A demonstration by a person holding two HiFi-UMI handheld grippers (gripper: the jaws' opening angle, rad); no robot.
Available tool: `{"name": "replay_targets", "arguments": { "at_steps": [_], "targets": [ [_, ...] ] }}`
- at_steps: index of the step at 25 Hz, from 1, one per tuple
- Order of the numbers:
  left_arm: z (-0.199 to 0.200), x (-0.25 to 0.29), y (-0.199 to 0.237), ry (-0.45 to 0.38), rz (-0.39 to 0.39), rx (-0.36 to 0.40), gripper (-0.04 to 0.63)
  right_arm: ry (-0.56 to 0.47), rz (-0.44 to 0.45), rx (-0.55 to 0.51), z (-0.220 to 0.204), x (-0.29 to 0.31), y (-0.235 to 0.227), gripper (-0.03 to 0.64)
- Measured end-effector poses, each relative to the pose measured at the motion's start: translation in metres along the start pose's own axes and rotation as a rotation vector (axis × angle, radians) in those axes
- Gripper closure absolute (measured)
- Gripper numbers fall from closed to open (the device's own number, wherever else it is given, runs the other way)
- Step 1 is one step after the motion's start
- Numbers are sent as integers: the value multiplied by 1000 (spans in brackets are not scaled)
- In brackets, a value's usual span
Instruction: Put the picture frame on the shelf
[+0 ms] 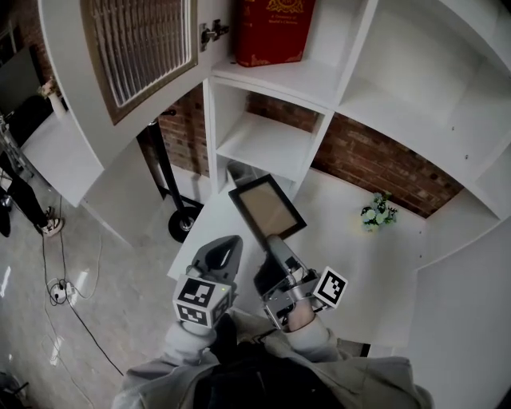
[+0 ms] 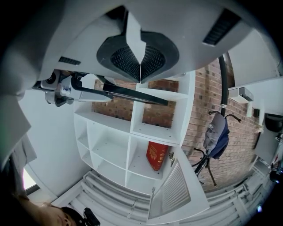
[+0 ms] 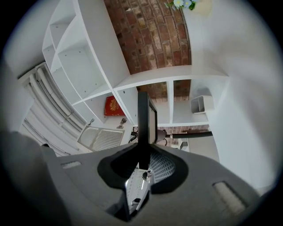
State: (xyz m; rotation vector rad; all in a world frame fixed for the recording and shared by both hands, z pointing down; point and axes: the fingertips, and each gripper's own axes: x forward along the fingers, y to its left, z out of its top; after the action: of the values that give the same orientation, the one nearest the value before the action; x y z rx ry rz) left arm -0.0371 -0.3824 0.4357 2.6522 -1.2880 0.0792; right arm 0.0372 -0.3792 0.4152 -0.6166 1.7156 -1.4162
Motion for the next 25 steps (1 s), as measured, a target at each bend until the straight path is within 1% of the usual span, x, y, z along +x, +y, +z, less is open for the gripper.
{"name": "replay_targets", "arguments": {
  "at_steps": [9,19,25],
  "targets": [
    [11,37,25,8,-75,30,591,-76,6,-18,24,37,-9,548],
    [26,73,60,6,-100,48,591,-122,-20,-56,54,74,-30,548],
    [27,93,78,15,-106,46,591,-150,-27,-52,70,92,-42,548]
  ]
}}
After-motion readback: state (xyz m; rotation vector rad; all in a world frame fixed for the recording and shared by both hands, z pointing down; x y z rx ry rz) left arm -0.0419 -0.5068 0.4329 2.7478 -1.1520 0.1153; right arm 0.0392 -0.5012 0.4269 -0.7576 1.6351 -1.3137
